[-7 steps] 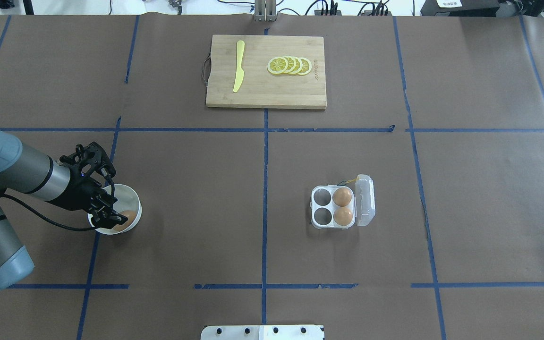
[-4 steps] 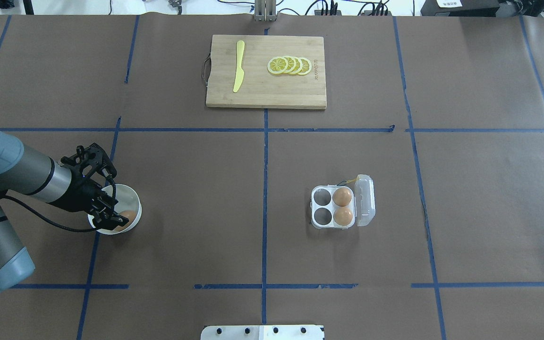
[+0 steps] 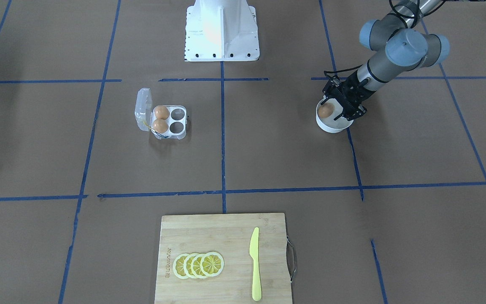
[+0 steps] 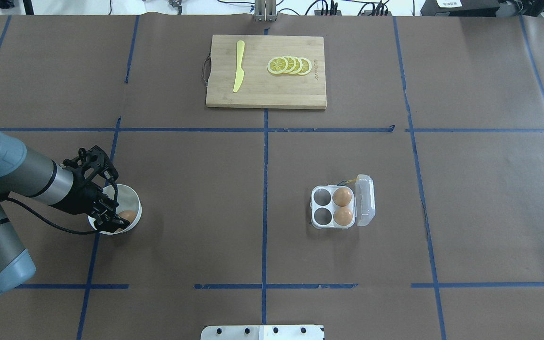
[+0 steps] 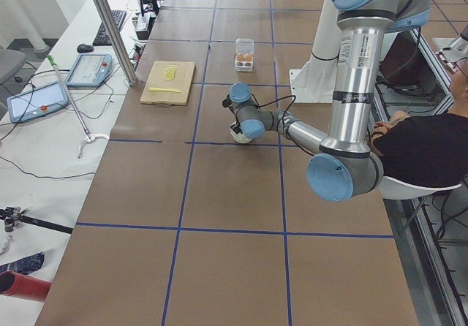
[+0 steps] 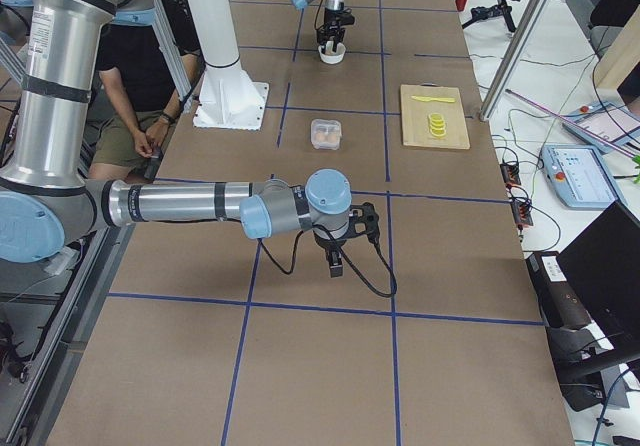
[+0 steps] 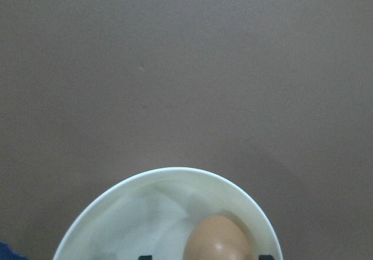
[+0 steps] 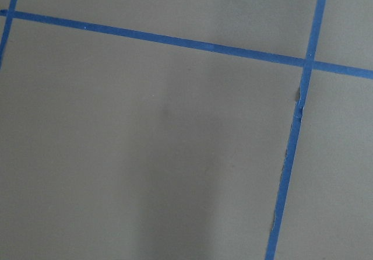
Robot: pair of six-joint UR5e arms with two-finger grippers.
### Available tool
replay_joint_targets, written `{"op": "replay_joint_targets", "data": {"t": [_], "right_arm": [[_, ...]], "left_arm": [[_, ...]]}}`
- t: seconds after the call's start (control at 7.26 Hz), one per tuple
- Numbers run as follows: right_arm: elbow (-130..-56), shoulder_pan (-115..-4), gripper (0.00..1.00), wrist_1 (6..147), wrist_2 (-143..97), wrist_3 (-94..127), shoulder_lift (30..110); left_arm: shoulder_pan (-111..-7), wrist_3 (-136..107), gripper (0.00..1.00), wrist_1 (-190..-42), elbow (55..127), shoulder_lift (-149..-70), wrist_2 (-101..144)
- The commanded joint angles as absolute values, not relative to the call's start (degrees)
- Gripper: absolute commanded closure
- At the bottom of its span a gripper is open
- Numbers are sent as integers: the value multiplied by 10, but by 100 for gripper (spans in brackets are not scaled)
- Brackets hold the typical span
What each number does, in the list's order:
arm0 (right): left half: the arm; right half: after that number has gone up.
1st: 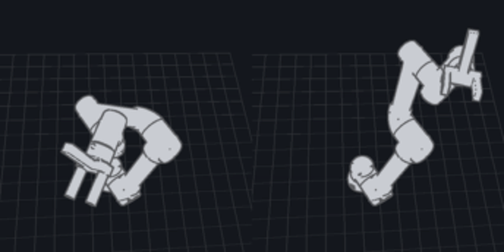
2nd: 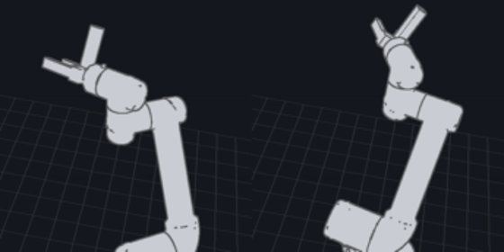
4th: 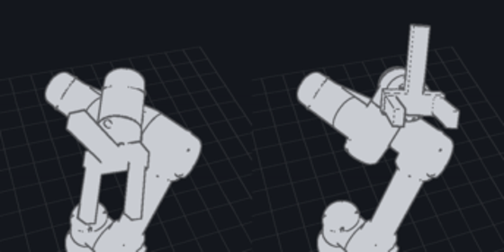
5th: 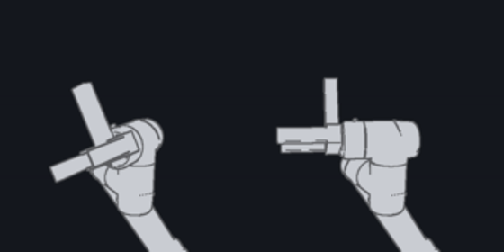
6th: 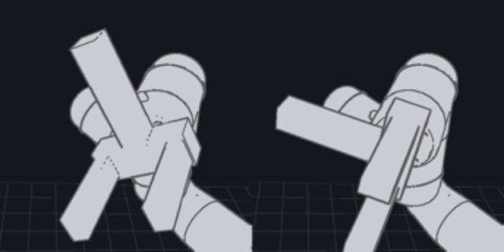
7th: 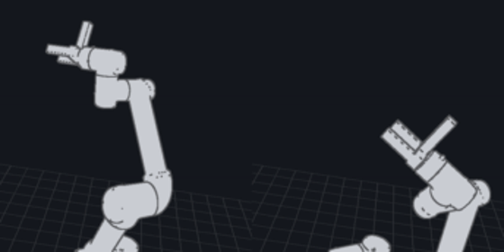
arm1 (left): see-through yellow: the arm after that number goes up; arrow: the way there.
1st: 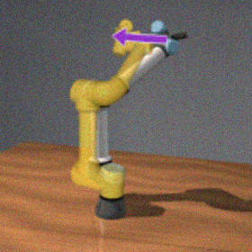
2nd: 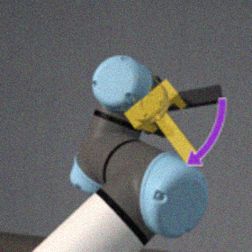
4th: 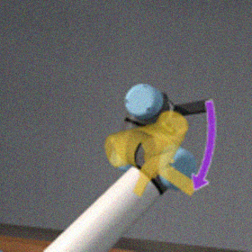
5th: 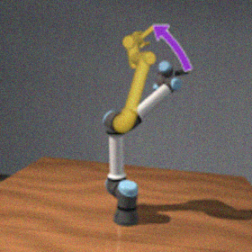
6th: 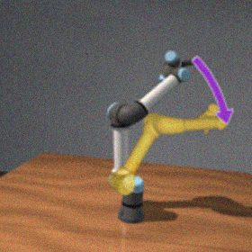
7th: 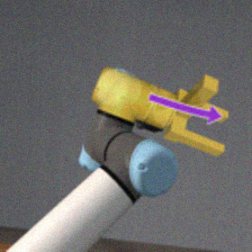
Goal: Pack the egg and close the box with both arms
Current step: 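Lower the left gripper into the bowl and grasp the brown egg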
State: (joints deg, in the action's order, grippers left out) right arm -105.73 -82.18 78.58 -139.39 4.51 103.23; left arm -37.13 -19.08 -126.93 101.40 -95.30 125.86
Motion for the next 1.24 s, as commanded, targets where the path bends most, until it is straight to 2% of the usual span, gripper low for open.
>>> {"op": "replay_joint_targets", "data": {"t": [0.0, 0.28, 0.41, 0.69, 0.96, 1.1], "right_arm": [[-1057, -822, 0, 785, -1394, 43, 1035], [-1057, -822, 0, 785, -1394, 44, 1035], [-1057, -822, 0, 785, -1394, 44, 1035], [-1058, -822, 0, 784, -1395, 45, 1035], [-1058, -822, 0, 784, -1396, 45, 1035], [-1059, -822, 0, 784, -1396, 45, 1034]], "left_arm": [[-367, -192, 33, -1269, 1007, -955, 1259], [-364, -192, 37, -1269, 1001, -956, 1259], [-364, -192, 54, -1269, 1001, -956, 1259], [-368, -191, 100, -1269, 1014, -952, 1259], [-377, -191, 100, -1247, 1060, -947, 1259], [-406, -192, 100, -1173, 1104, -950, 1259]]}}
